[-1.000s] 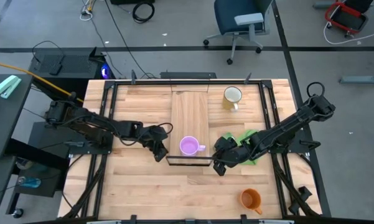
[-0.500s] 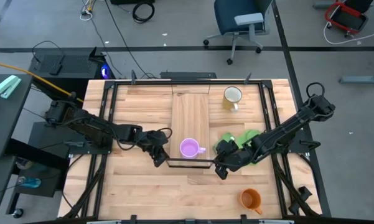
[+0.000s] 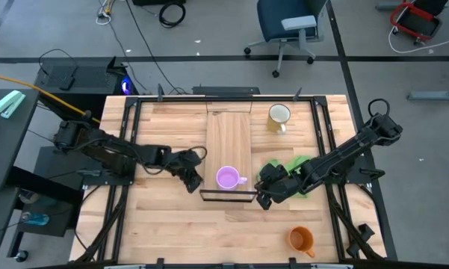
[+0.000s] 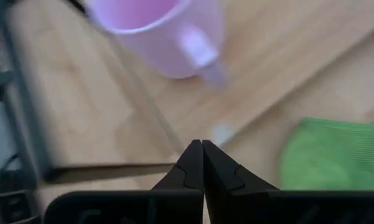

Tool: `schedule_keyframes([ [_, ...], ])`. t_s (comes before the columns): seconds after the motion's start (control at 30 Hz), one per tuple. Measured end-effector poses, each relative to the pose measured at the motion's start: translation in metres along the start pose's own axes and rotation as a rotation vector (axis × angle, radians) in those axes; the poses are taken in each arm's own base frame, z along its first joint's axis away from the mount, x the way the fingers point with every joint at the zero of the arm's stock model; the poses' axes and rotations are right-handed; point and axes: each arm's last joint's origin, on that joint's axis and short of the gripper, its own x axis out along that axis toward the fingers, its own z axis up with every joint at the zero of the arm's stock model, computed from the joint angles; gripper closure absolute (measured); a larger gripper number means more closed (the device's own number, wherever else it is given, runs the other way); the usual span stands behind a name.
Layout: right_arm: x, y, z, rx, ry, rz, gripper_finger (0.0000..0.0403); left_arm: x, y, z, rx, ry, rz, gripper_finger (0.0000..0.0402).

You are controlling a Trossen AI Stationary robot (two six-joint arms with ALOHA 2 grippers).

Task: Stack small to large cups/mugs on shelf
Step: Move the shelf from left to the middle table

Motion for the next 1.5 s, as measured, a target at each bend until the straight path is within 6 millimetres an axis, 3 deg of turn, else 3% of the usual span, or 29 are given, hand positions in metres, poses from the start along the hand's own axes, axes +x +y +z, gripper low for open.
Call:
schedule_keyframes([
  [0.2, 0.005, -0.015, 0.009, 0.012, 0.002, -0.117, 0.0401, -0.007, 0.043, 0.013, -0.076, 0.005, 0.241, 0.0382],
  [0.37, 0.009, -0.027, 0.02, 0.035, -0.001, -0.182, 0.0401, -0.012, 0.062, 0.032, -0.105, -0.058, 0.215, 0.0393],
  [0.53, 0.011, -0.031, 0.025, 0.028, -0.005, -0.195, 0.0402, -0.009, 0.074, 0.036, -0.126, -0.054, 0.227, 0.0391],
  [0.73, 0.01, -0.031, 0.024, 0.021, 0.002, -0.204, 0.0402, 0.009, 0.082, 0.04, -0.135, -0.062, 0.172, 0.0382],
  [0.97, 0.01, -0.041, 0.024, 0.016, 0.039, -0.283, 0.0402, 0.011, 0.094, 0.045, -0.152, -0.089, 0.187, 0.0395],
  [1.13, 0.015, -0.046, 0.029, 0.03, 0.019, -0.278, 0.0402, 0.01, 0.09, 0.052, -0.148, -0.114, 0.126, 0.0381],
  [1.5, 0.017, -0.046, 0.026, 0.029, 0.02, -0.258, 0.0403, 0.007, 0.078, 0.074, -0.11, -0.161, 0.089, 0.0389],
])
